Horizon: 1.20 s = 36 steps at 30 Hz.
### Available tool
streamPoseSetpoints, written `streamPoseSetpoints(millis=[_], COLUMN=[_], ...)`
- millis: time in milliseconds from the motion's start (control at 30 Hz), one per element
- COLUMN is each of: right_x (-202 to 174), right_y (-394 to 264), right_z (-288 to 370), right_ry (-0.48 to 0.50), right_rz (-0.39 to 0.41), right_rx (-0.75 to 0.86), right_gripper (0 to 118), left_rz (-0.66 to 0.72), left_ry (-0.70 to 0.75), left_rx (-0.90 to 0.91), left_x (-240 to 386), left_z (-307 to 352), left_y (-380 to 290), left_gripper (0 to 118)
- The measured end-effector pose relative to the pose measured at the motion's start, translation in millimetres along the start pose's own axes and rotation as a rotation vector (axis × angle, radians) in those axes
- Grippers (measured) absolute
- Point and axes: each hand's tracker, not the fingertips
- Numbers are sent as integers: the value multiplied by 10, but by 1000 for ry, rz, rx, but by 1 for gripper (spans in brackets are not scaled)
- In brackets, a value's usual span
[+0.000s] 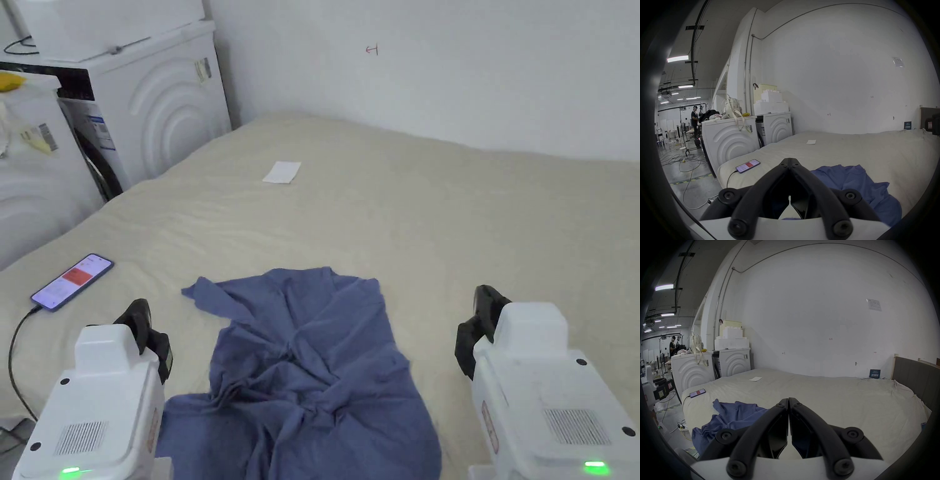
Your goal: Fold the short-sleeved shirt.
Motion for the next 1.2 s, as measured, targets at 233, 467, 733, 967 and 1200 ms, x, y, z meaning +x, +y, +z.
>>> streamPoseSetpoints(millis=[233, 467, 733, 967, 1200], right_x=[-14, 35, 132, 253, 397], right_y=[-52, -16, 2, -42, -112], right_z=[-39, -24, -29, -65, -111], right_ry=[13, -6, -35, -58, -89], right_rz=[3, -7, -9, -8, -4], right_rx=[-11, -19, -21, -35, -57], right_gripper=[0, 0, 0, 0, 0], left_rz=[4, 14, 99, 23, -49], left_ry=[-21, -125, -275, -299, -308], left_rx=[-35, -140, -419, -617, -806], left_x=[8, 175, 504, 960, 1318], left_z=[-52, -234, -729, -1158, -1484], left_y=[-14, 59, 193, -11, -349], left_gripper=[0, 6, 57, 112, 112])
